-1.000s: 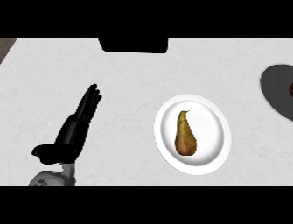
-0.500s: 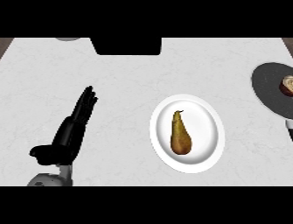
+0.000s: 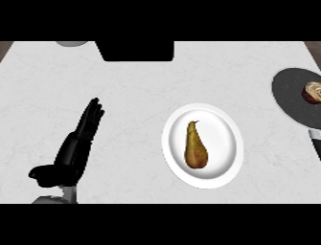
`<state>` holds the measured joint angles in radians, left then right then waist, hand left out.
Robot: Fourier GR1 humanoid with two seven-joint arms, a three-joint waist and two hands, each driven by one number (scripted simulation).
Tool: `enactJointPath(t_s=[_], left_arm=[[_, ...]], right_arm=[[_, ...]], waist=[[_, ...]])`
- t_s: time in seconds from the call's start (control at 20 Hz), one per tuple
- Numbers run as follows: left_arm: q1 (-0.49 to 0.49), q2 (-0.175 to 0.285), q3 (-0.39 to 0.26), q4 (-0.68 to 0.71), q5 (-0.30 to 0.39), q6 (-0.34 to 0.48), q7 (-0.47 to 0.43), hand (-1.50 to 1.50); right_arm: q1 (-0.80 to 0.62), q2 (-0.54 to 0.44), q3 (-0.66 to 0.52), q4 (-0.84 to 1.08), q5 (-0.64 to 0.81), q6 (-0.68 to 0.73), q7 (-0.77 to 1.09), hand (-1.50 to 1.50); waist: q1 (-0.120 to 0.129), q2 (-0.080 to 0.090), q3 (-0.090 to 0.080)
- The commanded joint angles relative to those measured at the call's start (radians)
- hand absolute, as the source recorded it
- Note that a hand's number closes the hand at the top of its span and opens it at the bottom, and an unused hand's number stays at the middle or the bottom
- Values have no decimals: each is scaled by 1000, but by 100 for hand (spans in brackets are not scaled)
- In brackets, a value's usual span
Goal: Pick the cupcake from the plate and place it in the pan
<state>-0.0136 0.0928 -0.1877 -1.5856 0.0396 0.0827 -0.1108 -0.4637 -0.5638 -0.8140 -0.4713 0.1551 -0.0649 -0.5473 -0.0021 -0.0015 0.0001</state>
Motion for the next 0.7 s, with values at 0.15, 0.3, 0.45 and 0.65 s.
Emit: enactJointPath(t_s=[0.15, 0.3, 0.45, 0.65], left_arm=[[-45, 22, 63, 3, 13, -38, 46, 0], [-53, -13, 56, 13, 8, -26, 36, 0], [1, -24, 29, -27, -25, -29, 40, 0], [-24, -51, 19, 5, -44, -23, 49, 0]], right_arm=[[160, 86, 88, -225, -63, -15, 38, -150], [251, 173, 125, -427, -97, -24, 112, -150], [269, 126, 153, -368, -112, -26, 85, -150], [347, 166, 191, -518, -108, -70, 142, -150]], waist=[[-1, 0, -1], [-6, -1, -1], [2, 1, 0], [0, 1, 0]])
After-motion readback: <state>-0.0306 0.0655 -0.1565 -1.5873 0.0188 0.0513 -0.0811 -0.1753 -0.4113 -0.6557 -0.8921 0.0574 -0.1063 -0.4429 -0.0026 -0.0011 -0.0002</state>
